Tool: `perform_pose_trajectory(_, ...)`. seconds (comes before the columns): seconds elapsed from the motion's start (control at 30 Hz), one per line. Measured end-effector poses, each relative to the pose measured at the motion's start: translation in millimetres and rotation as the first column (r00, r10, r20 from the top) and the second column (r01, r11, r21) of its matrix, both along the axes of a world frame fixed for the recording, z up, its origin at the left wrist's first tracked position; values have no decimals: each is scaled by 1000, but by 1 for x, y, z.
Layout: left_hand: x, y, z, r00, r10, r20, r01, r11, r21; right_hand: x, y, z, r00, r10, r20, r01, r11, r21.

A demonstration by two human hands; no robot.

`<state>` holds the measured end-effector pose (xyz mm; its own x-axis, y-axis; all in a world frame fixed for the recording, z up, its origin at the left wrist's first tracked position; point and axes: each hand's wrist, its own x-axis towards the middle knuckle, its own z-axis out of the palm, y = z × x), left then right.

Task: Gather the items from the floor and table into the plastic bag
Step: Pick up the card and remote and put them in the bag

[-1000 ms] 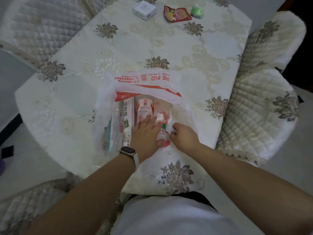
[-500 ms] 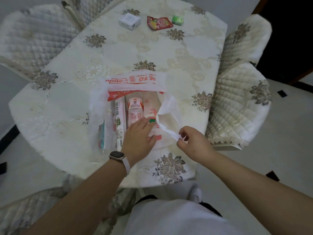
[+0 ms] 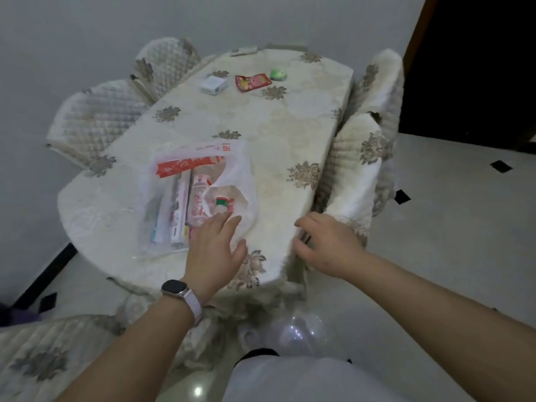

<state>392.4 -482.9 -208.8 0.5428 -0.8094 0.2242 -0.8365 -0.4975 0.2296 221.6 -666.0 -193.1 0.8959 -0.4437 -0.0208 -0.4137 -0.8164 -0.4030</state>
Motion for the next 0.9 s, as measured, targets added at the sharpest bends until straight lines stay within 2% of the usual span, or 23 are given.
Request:
perform_pose_trajectory(0.1,-50,-27,4,998,-66,3,66,998,-7,-52,-15,11,999,27,34,-24,997,-68)
perform_pose_trajectory(0.23,-113,-76,10,971,-236,46,239,970,-48,-121,-37,22,1000,-7,25,12,983,-181)
perform_pose_trajectory(0.47,-185,-169,21,868,-488,98,491,871,-10,-224,-92,25,978,-201,52,207,944,-258)
perform_pose_trajectory(0.67,-217,-262,5,790,-612,28,611,791,33,-278,-145,12,923,-384,31,378,886,-269)
perform_pose_trajectory(0.9,-248,-406,-23,673,-739,23,740,672,-37,-302,-248,-3,850,-526,-29,490,810,-323)
